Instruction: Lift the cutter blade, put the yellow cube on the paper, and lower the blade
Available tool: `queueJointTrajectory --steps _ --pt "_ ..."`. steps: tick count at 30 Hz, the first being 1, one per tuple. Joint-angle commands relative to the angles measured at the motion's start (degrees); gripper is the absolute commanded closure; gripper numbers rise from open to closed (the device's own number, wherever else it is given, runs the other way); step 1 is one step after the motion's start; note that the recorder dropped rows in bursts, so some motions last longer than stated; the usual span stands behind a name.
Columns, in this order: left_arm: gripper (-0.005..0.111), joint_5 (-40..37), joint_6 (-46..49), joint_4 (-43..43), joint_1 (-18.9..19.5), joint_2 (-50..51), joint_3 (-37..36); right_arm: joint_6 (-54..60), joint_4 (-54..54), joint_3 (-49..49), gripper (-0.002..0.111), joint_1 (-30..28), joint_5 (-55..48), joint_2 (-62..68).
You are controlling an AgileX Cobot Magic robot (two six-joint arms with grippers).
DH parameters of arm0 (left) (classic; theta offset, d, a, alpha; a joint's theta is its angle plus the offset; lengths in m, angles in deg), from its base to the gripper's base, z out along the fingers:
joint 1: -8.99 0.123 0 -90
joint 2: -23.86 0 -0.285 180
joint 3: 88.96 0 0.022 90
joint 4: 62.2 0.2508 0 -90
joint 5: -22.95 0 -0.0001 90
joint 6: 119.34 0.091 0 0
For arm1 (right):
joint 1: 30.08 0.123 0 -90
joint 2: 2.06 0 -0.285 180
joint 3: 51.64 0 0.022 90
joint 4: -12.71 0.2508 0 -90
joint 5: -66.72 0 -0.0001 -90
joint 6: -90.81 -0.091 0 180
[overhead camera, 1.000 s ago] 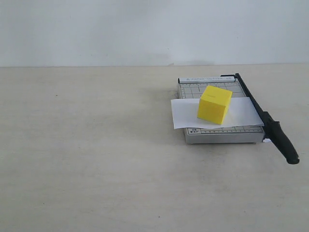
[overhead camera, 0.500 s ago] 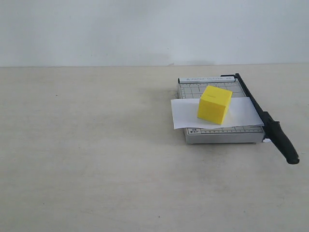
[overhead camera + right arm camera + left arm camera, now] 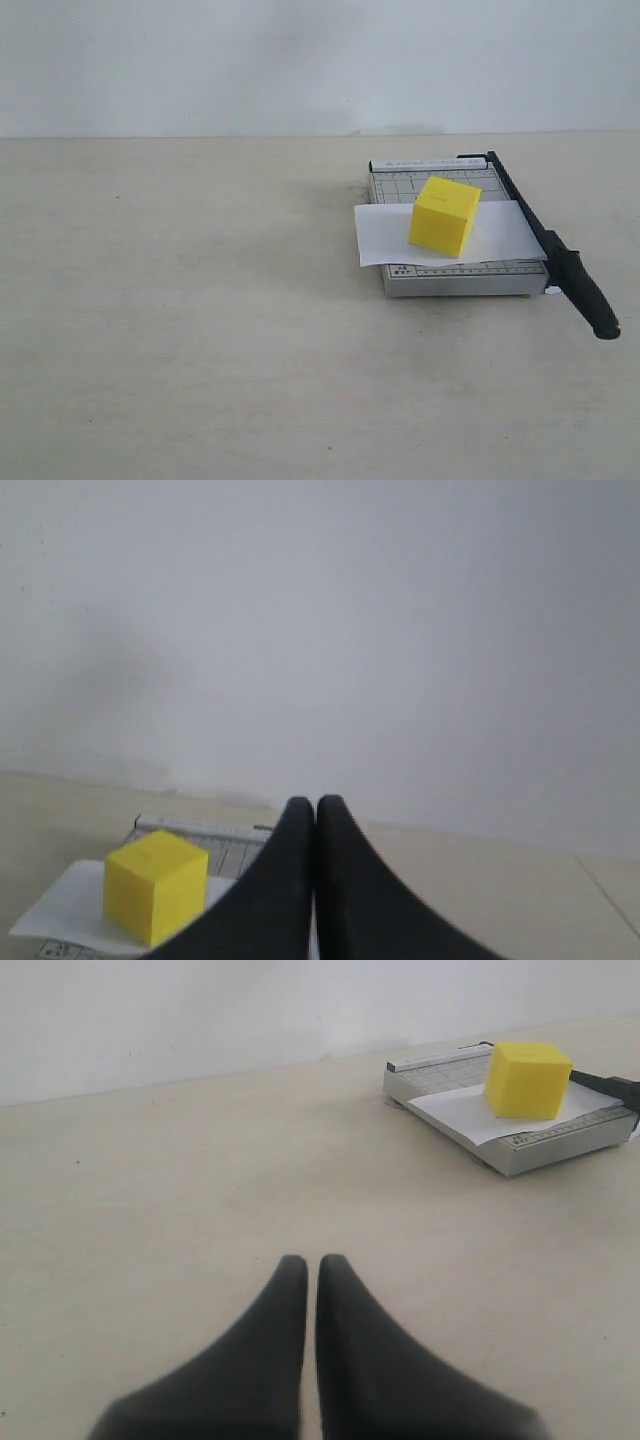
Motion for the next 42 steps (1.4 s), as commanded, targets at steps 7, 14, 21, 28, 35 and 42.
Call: queueJointTrajectory --steps 7,14,21,28,35,42 --pt "0.102 0.24 0.02 0.27 0.14 0.16 -0.19 -0.09 0.21 -8.61 0.108 0.00 1.67 -0.33" --pt "0.102 0.24 0.02 0.27 0.14 0.16 -0.19 -0.09 0.21 -8.61 0.108 0.00 1.23 -0.33" --pt "0.102 0.24 0.02 0.27 0.14 0.16 -0.19 -0.09 0.21 -8.61 0.108 0.00 1.35 -0.33" --pt "0.102 0.24 0.02 0.27 0.14 0.16 -0.19 -0.09 0.21 -8.61 0.108 0.00 1.34 -0.33" --pt "0.102 0.24 0.02 0.27 0.14 0.16 -0.19 -0.09 0.21 -8.61 0.108 0.00 1.34 -0.33" --pt "0.102 0.24 0.02 0.27 0.14 0.16 -0.19 -0.09 0.21 -8.61 0.108 0.00 1.46 -0.33"
